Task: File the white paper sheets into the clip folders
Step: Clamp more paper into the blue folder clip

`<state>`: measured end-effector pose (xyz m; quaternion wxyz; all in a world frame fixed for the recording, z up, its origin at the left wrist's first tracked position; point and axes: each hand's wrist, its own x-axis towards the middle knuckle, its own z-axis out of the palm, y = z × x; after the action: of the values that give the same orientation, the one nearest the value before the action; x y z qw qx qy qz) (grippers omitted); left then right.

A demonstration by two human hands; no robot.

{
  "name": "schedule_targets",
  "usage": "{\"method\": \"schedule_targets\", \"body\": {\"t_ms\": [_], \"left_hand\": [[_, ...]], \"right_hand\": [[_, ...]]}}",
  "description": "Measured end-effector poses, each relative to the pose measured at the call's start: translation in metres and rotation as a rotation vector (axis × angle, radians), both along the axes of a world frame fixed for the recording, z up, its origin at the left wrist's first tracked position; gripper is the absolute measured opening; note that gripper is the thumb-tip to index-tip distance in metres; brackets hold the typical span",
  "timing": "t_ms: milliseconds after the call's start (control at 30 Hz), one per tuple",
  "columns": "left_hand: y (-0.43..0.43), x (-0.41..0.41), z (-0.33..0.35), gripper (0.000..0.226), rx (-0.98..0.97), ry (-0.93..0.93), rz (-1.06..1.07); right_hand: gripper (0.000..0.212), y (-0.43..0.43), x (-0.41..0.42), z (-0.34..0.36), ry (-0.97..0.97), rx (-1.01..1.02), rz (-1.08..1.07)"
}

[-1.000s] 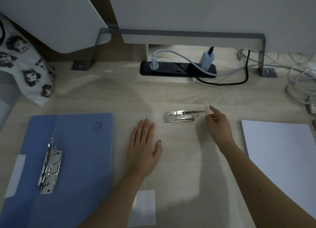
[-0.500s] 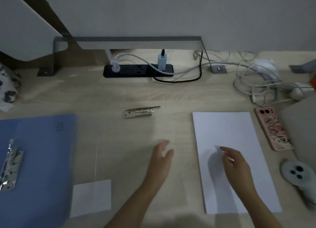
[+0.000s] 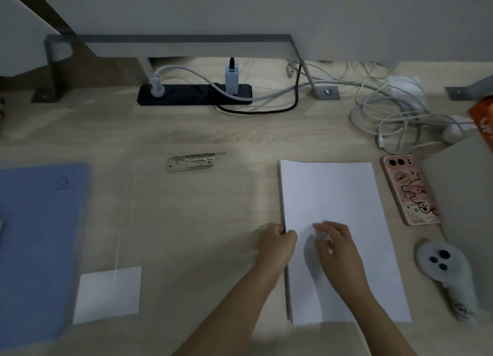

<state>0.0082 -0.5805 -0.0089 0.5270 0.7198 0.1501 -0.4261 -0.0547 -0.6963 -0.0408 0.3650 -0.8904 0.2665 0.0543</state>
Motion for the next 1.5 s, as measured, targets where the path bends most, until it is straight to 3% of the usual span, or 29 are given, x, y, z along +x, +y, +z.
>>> {"method": "schedule_targets", "body": {"t_ms": [67, 233, 333, 500, 700, 833, 1000, 1200, 1500], "left_hand": [[0.0, -0.006, -0.007, 0.011, -0.055, -0.026, 0.046], [0.001, -0.029, -0.015, 0.017, -0.237, -0.101, 0.077], [-0.006, -0.038, -0.013, 0.03, -0.306, -0.138, 0.069], [-0.013, -0.044, -0.01, 0.03, -0.409, -0.116, 0.076], [-0.014, -0.042, -0.017, 0.043, -0.385, -0.17, 0.012], [-0.016, -0.042, -0.023, 0.044, -0.361, -0.235, 0.014], [-0.016, -0.045, -0.028, 0.045, -0.343, -0.254, 0.009], [-0.015, -0.045, -0.031, 0.046, -0.357, -0.247, 0.017], [-0.017, -0.045, -0.03, 0.045, -0.343, -0.243, 0.047]], "right_hand": [[0.028, 0.0, 0.001, 0.002, -0.004, 0.068, -0.014], [0.03, 0.005, 0.002, 0.02, -0.04, 0.329, -0.07], [0.03, 0.009, 0.001, 0.02, -0.03, 0.373, -0.099], [0.019, 0.005, -0.002, 0.016, -0.092, 0.424, -0.193], [0.027, 0.004, -0.006, 0.017, -0.09, 0.492, -0.247], [0.016, 0.003, -0.006, 0.019, -0.105, 0.587, -0.298], [0.035, 0.003, -0.008, 0.017, -0.065, 0.566, -0.317], [0.038, 0.004, -0.006, 0.017, -0.054, 0.558, -0.326], [0.026, 0.007, -0.004, 0.02, -0.078, 0.56, -0.331]]}}
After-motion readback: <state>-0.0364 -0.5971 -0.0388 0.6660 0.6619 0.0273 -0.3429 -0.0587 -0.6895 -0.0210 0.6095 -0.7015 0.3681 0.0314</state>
